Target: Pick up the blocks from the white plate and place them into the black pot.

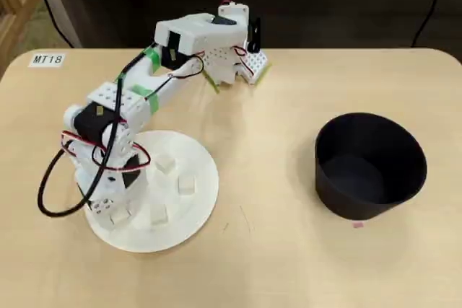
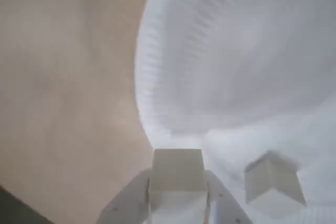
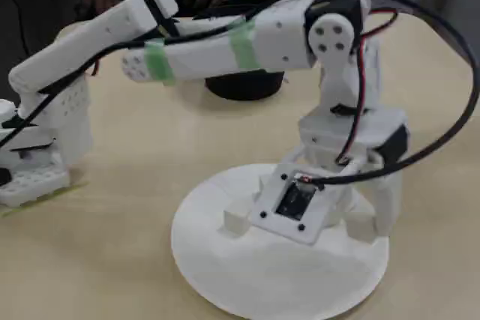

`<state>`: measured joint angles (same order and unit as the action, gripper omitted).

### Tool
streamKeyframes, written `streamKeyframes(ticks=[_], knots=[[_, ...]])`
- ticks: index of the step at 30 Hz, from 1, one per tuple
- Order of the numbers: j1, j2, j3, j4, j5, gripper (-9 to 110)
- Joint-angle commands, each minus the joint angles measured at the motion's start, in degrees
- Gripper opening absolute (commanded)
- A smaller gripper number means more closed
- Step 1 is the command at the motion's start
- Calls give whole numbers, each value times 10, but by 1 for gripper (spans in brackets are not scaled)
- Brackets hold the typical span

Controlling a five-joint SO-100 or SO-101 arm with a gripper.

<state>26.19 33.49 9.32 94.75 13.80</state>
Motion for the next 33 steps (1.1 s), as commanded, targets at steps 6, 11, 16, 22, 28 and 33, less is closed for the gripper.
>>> streamKeyframes(ticks=[6,11,16,22,28,33], knots=[[-127,247,-11,6,-220,-2],[-266,405,96,6,-291,-2],[-441,585,311,-4,-350,-2],[-600,839,822,-315,-305,-2],[-657,834,980,-450,-280,-2],[-667,777,1011,-536,-277,-2]])
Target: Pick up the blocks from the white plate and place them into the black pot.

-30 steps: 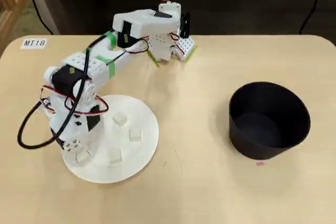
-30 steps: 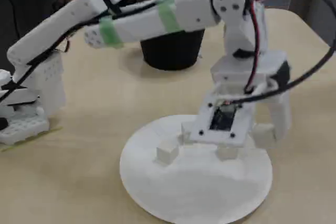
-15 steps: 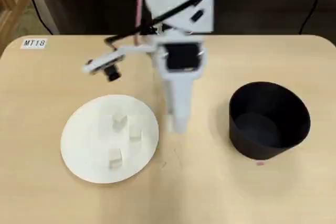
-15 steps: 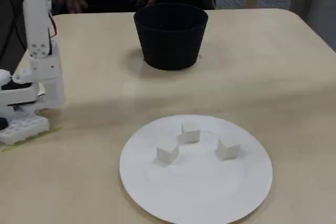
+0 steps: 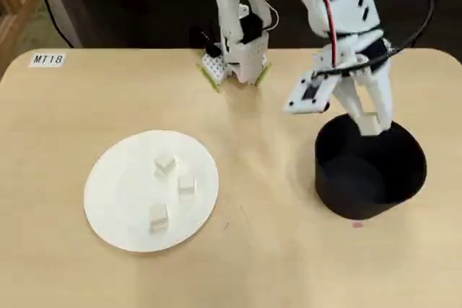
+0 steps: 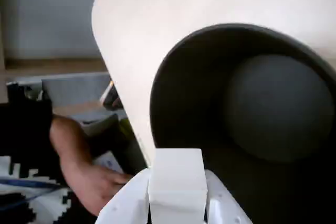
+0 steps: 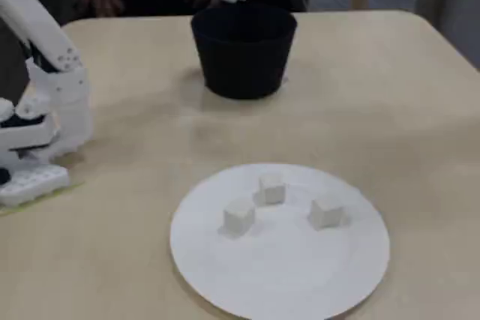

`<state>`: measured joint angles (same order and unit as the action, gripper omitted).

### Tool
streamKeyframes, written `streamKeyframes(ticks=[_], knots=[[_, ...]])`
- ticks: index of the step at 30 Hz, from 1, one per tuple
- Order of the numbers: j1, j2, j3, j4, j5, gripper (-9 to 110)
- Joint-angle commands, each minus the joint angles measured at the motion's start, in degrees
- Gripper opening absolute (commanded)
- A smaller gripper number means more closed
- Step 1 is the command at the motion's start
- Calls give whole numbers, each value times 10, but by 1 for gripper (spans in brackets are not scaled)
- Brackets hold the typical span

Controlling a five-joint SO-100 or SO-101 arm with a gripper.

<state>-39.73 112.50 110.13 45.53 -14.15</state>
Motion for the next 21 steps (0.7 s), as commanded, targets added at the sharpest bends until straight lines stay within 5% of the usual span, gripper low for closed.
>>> streamKeyframes(ticks=[1,10,16,21], knots=[[-7,-24,3,-55,1,-2],[7,-79,3,-106,2,-2],[18,-68,3,-64,-6,31],[38,-45,3,-47,-6,31]])
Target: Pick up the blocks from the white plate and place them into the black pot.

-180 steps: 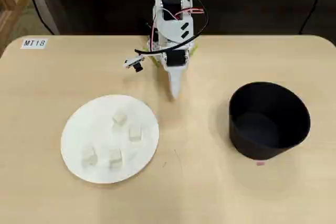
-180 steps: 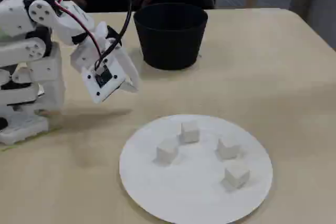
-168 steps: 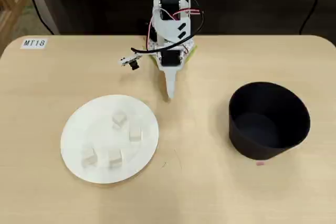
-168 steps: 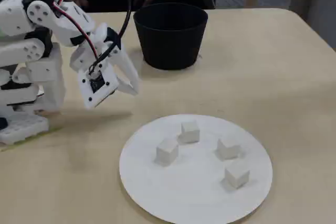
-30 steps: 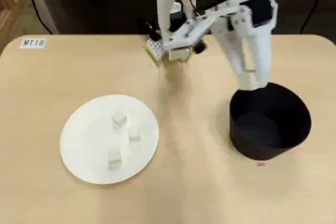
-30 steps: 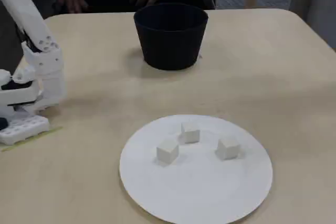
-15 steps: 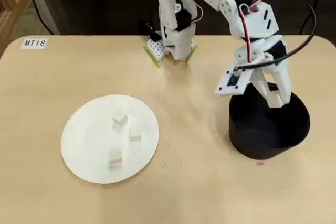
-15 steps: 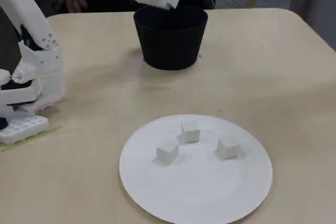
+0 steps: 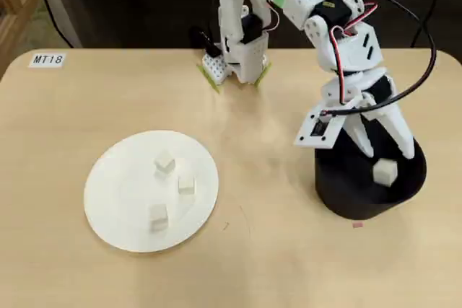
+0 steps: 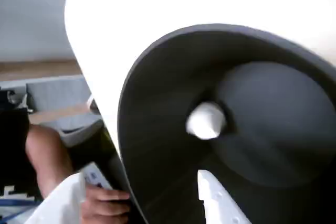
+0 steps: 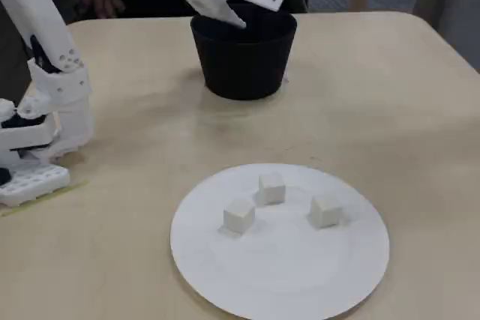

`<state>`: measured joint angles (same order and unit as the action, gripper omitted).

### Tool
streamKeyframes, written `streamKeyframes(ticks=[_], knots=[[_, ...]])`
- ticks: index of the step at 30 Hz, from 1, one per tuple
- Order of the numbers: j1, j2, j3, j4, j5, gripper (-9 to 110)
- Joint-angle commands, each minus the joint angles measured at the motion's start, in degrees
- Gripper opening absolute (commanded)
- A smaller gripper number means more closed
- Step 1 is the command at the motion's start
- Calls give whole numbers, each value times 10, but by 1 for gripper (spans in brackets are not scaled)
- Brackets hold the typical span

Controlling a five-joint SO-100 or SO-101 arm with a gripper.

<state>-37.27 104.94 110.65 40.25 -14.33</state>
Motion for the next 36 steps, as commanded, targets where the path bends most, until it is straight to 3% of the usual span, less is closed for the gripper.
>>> streamKeyframes(ticks=[1,5,6,15,23,33,36], knots=[[20,37,-3,11,-3,28],[69,75,-14,53,11,-1],[89,91,-16,72,10,-2],[326,200,-18,194,78,-2],[527,149,-24,356,133,-2],[622,89,-25,406,149,-2],[629,91,-27,412,146,14]])
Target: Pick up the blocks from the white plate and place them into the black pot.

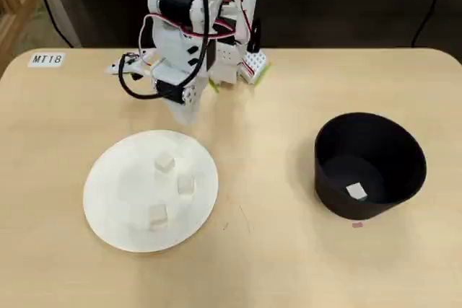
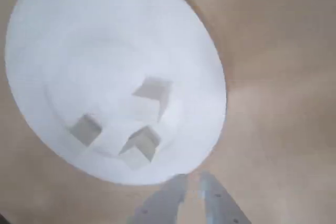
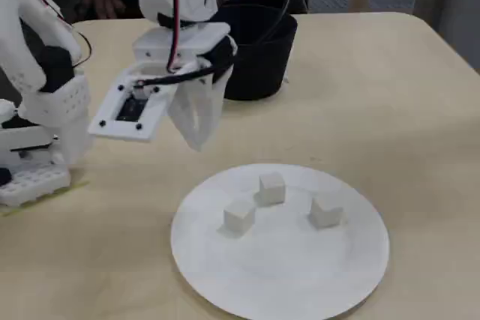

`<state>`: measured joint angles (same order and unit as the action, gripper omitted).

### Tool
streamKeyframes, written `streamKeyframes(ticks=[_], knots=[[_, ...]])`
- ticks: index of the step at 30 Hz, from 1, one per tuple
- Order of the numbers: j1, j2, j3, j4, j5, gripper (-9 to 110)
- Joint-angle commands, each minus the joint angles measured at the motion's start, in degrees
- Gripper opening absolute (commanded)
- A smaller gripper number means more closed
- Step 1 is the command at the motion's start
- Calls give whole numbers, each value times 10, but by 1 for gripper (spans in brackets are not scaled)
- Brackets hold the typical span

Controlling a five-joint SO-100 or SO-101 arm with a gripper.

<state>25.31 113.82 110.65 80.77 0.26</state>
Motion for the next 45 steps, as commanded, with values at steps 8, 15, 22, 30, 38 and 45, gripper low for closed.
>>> streamKeyframes(ticks=[8,15,22,30,38,45], knots=[[2,-48,-30,15,-1,34],[27,-176,-105,4,-15,35],[48,-281,-187,18,-18,35],[38,-316,-198,45,-18,37],[11,-344,-199,21,-13,32],[17,-361,-199,-47,8,12]])
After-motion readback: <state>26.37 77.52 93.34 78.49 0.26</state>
